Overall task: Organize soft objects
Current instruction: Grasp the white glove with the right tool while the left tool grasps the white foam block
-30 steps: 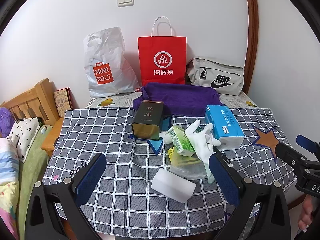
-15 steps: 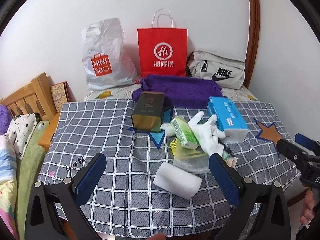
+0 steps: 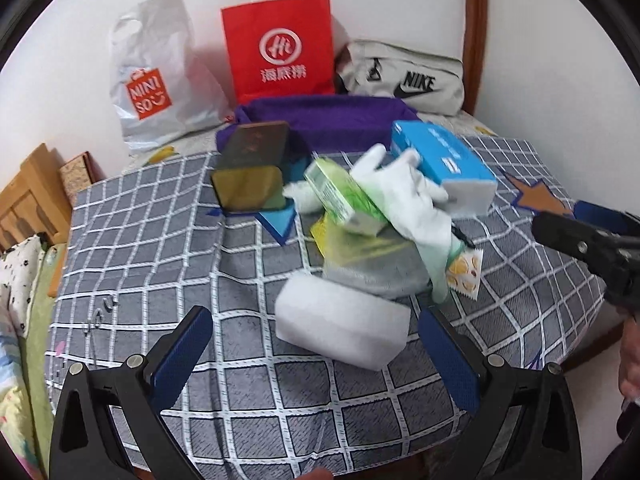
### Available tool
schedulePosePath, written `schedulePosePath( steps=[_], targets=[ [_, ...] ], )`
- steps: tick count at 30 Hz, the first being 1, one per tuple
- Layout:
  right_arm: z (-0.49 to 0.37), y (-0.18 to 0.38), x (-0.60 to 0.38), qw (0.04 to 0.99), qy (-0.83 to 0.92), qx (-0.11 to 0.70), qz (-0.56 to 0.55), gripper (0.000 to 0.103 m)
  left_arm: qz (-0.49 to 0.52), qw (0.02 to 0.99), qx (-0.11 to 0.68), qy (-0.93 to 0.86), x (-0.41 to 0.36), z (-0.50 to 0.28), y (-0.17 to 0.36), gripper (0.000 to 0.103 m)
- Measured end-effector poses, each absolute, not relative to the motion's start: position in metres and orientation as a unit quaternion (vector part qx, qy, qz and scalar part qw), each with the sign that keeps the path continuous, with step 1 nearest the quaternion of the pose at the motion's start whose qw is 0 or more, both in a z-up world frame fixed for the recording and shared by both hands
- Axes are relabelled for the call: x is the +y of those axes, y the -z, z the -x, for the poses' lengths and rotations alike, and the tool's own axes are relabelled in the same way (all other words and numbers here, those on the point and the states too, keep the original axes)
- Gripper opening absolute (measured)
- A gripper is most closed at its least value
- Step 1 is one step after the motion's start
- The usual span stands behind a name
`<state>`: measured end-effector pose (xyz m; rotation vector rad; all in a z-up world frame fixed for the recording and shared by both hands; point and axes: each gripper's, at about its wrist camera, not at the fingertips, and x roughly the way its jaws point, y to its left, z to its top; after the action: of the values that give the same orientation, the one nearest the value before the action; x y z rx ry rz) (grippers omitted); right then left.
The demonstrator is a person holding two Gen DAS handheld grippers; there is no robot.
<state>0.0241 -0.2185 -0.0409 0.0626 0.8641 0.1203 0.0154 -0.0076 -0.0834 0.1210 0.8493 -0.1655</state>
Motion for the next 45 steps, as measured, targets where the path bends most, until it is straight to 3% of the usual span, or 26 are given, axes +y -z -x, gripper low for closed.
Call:
schedulePosePath(
  steps=[18, 21, 24, 41, 44, 45],
  targets=[
    [-0.060, 0.084, -0.223, 0.882, -0.061, 0.465, -0.049, 0.100, -0.044, 0.887, 0.436, 0.145, -0.014, -0.041, 0.119, 0.103],
    [-0.064, 0.089, -0.223, 0.879, -0.071, 0.469, -0.055, 0.097, -0.034, 0.888, 0.430, 0.160, -0.011, -0.042, 0.119, 0.088],
    [-0.069, 0.093, -0.221, 0.877, -0.071, 0.472, -0.051, 0.097, -0.024, 0.887, 0.430, 0.169, -0.006, -0.047, 0.117, 0.085],
    [-0.092, 0.075, -0.197, 0.881, -0.132, 0.451, -0.056, 0.097, -0.016, 0.906, 0.402, 0.131, 0.028, -0.059, 0.090, 0.084],
    [-0.097, 0.078, -0.181, 0.877, -0.158, 0.451, -0.040, 0.089, -0.011, 0.906, 0.405, 0.121, 0.036, -0.062, 0.092, 0.084],
    [-0.099, 0.082, -0.175, 0.875, -0.167, 0.453, -0.031, 0.082, -0.010, 0.906, 0.406, 0.119, 0.039, -0.063, 0.093, 0.084]
  ],
)
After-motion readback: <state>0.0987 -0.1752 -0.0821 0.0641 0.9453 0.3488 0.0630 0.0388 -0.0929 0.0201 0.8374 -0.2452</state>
